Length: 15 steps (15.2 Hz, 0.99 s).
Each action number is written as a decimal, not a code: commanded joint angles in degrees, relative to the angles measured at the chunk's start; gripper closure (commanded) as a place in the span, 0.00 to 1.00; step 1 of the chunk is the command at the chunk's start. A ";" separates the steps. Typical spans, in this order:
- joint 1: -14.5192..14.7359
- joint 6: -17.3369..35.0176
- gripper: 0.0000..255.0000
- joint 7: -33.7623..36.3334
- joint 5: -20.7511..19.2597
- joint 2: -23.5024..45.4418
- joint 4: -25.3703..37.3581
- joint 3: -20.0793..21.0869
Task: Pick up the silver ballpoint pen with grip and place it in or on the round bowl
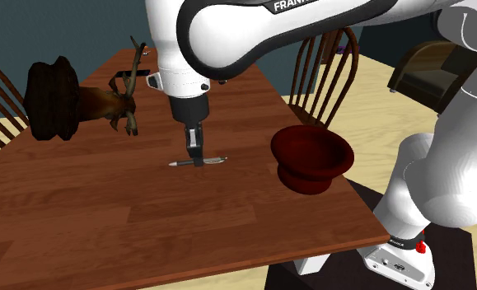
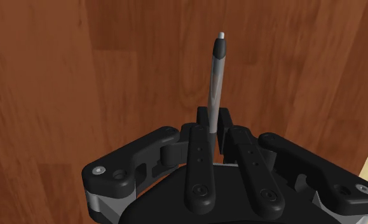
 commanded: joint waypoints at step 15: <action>-0.04 -12.61 1.00 1.04 -0.38 0.72 13.33 -0.04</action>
